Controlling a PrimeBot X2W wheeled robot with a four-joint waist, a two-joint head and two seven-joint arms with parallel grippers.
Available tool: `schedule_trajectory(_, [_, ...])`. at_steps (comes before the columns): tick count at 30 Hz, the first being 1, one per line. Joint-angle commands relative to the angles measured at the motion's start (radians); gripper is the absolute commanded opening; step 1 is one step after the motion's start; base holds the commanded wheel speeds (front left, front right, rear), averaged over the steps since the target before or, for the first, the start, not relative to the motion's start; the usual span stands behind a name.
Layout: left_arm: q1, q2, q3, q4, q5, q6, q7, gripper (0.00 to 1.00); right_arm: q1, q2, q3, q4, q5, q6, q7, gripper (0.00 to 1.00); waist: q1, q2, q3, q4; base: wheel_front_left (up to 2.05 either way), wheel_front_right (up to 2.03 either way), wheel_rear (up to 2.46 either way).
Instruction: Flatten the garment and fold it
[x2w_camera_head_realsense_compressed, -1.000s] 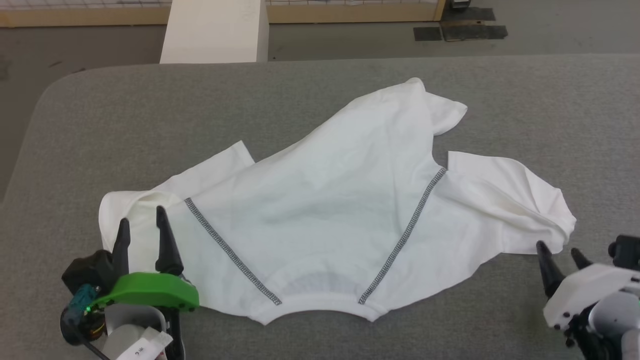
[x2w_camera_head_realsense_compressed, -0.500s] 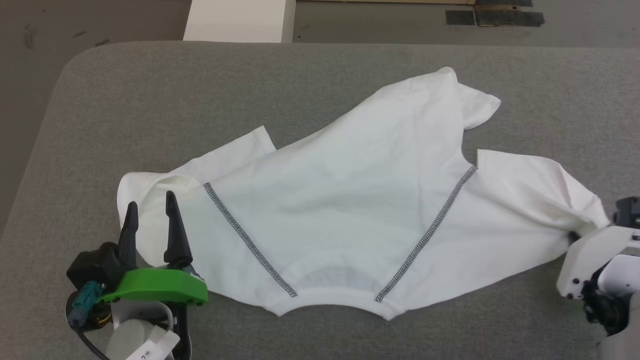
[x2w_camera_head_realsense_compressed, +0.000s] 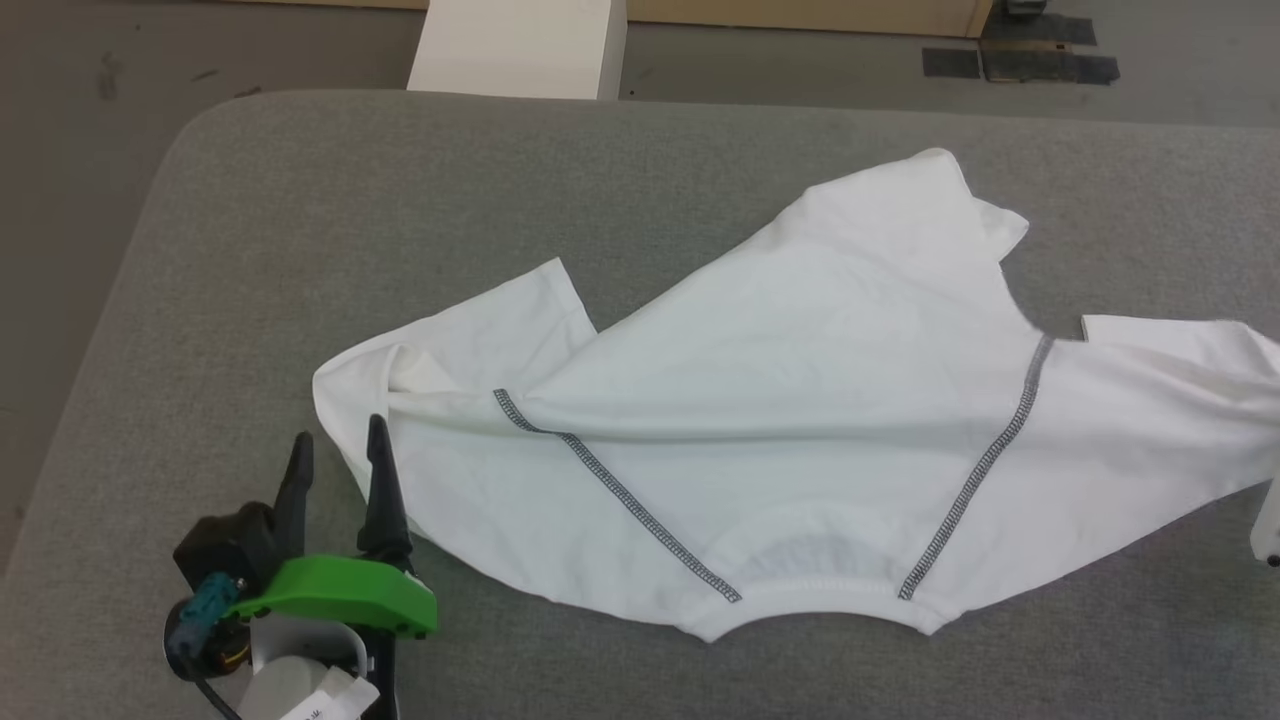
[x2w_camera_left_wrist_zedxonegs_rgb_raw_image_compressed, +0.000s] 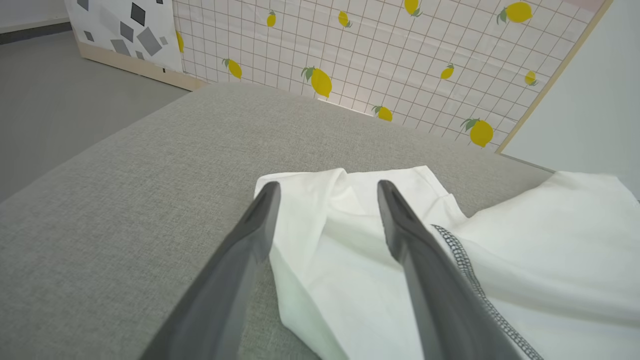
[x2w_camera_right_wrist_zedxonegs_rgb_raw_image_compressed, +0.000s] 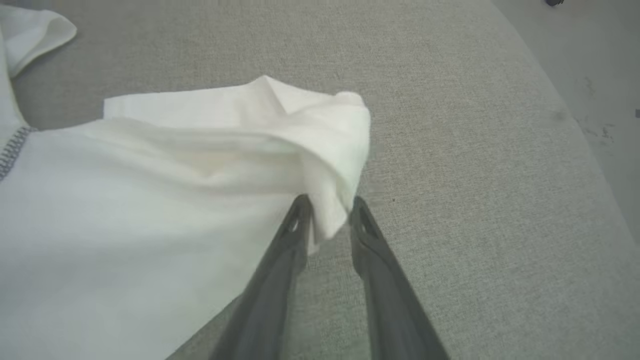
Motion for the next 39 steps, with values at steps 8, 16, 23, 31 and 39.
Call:
schedule_trajectory(8, [0.079,0.022,-0.053,0.011,-0.016,-0.029,0.208,1.0,0.111,0.071,-0.021,-0.129,0.073,-0.002,-0.131,1.0,-0.0001,-0.0001,-0.068,-0.002,0.0,0.0,0.0])
schedule_trajectory(16, [0.129,0.011,-0.067,-0.045,-0.083,0.033,0.434,1.0,0.262,0.105,0.128,-0.334,0.185,-0.002,-0.225,1.0,-0.0001,-0.0001,-0.086,-0.05,0.0,0.0,0.0])
schedule_trajectory(23, [0.121,0.003,-0.073,-0.029,-0.117,0.103,0.531,1.0,0.334,0.111,0.216,-0.388,0.252,-0.002,-0.267,1.0,-0.0001,-0.0001,-0.074,-0.104,0.0,0.0,0.0])
schedule_trajectory(31, [0.111,0.005,-0.088,0.005,-0.118,0.15,0.605,1.0,0.362,0.111,0.281,-0.364,0.301,-0.002,-0.271,1.0,-0.0001,-0.0001,-0.061,-0.143,0.0,0.0,0.0])
schedule_trajectory(39, [0.104,0.012,-0.108,-0.014,-0.122,0.128,0.598,0.0,0.356,0.111,0.281,-0.301,0.344,-0.002,-0.235,1.0,-0.0001,-0.0001,-0.051,-0.133,0.0,0.0,0.0])
